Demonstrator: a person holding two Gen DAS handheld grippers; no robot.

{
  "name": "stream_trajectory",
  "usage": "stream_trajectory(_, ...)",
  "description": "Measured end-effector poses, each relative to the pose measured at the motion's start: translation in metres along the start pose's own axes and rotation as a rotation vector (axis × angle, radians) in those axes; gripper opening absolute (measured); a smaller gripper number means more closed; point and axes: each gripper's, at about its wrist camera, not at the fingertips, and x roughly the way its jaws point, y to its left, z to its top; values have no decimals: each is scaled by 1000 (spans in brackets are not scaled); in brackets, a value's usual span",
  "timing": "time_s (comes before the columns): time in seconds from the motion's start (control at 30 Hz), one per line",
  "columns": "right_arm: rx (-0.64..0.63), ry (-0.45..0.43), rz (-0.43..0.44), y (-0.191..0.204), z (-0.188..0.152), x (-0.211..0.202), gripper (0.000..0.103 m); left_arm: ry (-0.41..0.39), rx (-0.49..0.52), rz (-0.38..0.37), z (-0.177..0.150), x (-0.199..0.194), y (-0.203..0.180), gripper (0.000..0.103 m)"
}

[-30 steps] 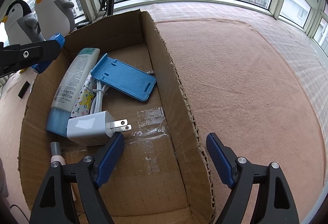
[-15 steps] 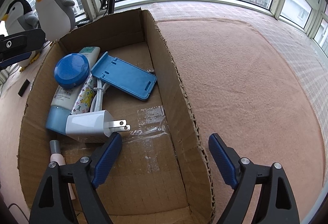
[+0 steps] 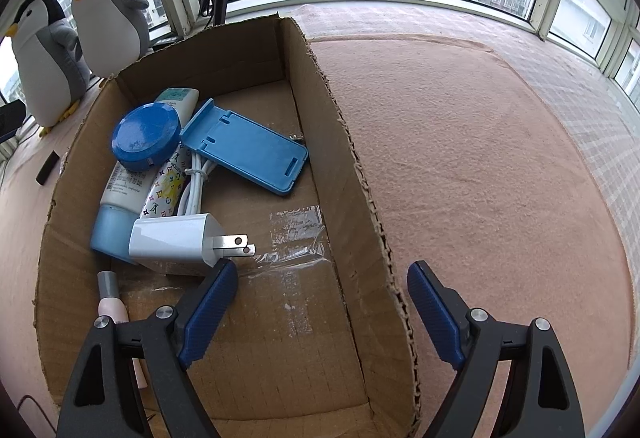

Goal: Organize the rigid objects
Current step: 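Lift the blue case and carry it over the box, then move the left tool toward the black cylinder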

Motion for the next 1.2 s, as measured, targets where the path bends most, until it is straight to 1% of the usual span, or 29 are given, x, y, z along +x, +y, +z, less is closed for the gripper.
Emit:
stream_trajectory(0.23,-3,2,-6,1,-1,0,85,-13,-7,50,-5,-11,29,72)
stream_trajectory(0.43,-7,5,-9,1,-2,0,85,-2,-10,84,-15,-10,55,72)
stream_trajectory(0.5,-6,6,-8,2,-2,0,85,3,-18,86,-18,-7,66,72)
stream_trajectory(0.73,-3,11,-6,1,-2,0,85,50,-54,127,-29,9,115,72)
stream_trajectory(0.9,-2,14,-8,1,-2,0,86,78,-80,126,-33,22,143,71)
stream_trajectory(1.07,-1,15,-16,2,-2,0,87,106,-73,113,-30,38,155,63)
stream_trajectory(1.2,4,18,-21,2,-2,-1,89,124,-44,101,-28,49,154,55)
